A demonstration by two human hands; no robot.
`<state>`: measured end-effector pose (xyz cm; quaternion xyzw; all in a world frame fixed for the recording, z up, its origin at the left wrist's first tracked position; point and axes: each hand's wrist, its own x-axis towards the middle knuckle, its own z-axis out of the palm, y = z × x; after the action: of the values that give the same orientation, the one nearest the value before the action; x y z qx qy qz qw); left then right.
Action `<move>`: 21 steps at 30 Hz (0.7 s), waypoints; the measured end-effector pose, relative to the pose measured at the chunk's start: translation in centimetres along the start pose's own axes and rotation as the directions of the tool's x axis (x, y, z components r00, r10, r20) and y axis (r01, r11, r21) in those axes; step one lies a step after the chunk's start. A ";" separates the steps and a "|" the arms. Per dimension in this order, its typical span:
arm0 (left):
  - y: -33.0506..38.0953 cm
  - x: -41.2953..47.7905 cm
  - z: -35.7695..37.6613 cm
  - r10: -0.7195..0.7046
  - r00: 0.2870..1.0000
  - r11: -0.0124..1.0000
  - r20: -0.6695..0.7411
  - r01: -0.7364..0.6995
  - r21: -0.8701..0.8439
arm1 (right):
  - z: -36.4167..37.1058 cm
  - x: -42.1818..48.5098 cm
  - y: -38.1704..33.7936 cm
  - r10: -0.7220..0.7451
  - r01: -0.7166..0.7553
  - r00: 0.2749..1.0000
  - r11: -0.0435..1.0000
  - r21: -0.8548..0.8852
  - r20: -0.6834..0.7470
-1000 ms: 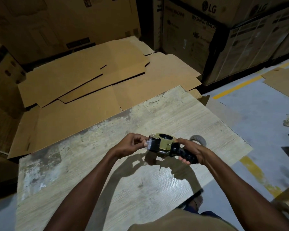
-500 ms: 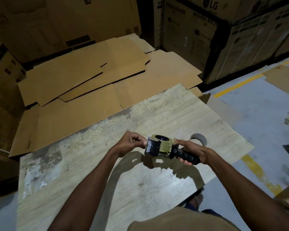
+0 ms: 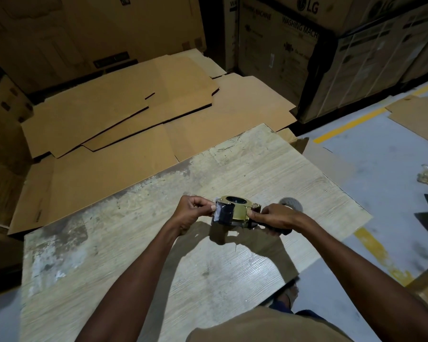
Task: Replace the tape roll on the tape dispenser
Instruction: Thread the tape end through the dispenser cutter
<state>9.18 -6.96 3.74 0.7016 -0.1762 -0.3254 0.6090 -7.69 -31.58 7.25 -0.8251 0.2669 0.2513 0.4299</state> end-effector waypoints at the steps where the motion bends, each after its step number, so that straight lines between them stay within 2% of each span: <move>1: 0.0 0.0 0.1 0.001 1.000 1.000 -0.017 -0.001 -0.003 | 0.0 0.0 -0.1 0.001 -0.001 1.000 1.000 -0.029 0.002; 8: -0.1 -0.1 0.5 -0.041 0.994 0.996 -0.098 0.033 -0.084 | -0.4 0.1 -1.4 0.016 -0.015 1.000 0.989 -0.144 0.005; 13: 0.3 0.1 0.9 -0.092 0.994 0.976 -0.051 0.080 -0.204 | -0.1 0.5 -2.2 0.033 -0.041 0.998 0.986 -0.165 -0.048; 18: 0.7 0.5 0.4 -0.089 0.994 0.974 -0.071 0.071 -0.215 | 0.2 1.0 -2.6 0.084 -0.087 0.995 0.993 -0.073 -0.047; 21: 0.8 0.7 -0.3 -0.093 0.994 0.979 -0.053 0.081 -0.189 | -0.9 1.3 -2.8 0.106 -0.109 0.990 0.994 0.028 0.094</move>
<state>9.99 -7.36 4.39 0.6582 -0.0954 -0.3452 0.6621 -4.68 -31.27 8.48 -0.7899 0.2946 0.3077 0.4411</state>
